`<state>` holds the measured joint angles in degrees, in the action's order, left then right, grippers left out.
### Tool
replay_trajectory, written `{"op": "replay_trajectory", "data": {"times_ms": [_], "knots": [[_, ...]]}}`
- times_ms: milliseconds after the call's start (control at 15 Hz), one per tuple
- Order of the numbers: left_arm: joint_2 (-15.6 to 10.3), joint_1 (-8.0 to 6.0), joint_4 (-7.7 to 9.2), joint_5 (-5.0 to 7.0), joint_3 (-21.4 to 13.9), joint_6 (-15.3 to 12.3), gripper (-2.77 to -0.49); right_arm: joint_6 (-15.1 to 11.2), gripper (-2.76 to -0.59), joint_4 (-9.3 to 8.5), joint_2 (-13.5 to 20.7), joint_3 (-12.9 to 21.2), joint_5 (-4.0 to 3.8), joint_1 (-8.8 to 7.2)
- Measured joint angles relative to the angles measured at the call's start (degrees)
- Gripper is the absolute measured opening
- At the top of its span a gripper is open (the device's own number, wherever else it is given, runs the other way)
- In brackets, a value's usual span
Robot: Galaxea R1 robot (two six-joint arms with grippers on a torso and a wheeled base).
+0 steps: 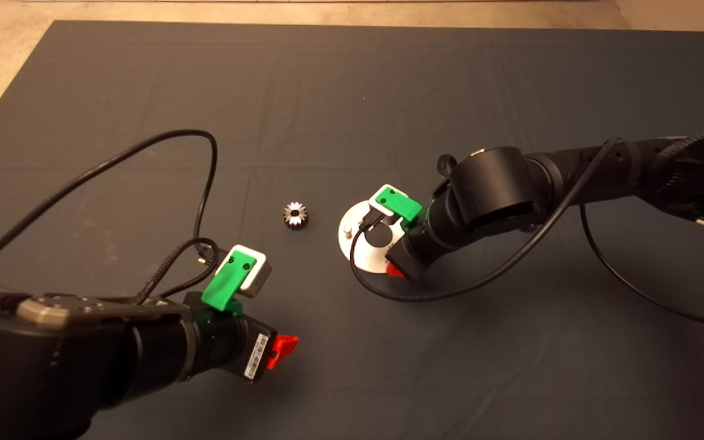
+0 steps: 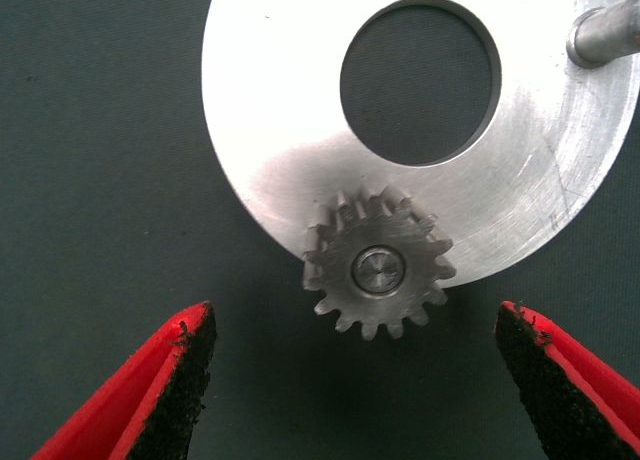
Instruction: Install three planetary gears onto the carrier pins
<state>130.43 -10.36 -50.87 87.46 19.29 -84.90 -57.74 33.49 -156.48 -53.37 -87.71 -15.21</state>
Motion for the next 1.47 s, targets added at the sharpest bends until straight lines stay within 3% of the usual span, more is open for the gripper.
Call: {"op": "replay_trajectory", "data": {"times_ms": [533, 667, 1000, 1467], "knots": [[-0.02, 0.02, -0.01, 0.00, 0.00, 0.00, -0.90, -3.69, -0.89, -0.02, 4.09, 5.35, 0.04, -0.22], [-0.11, 0.02, -0.01, 0.00, 0.00, 0.00, -0.90, -3.88, -0.87, 0.00, 8.11, 6.75, 0.30, -1.15], [-0.13, 0.02, -0.06, 0.00, 0.00, 0.00, -0.90, -4.32, -0.87, -0.02, 19.99, 9.09, -0.07, -4.30], [-0.09, 0.02, -0.17, -0.02, 0.00, 0.00, -0.90, -5.16, -0.87, -0.05, 30.42, 11.94, 0.23, -5.42]]}}
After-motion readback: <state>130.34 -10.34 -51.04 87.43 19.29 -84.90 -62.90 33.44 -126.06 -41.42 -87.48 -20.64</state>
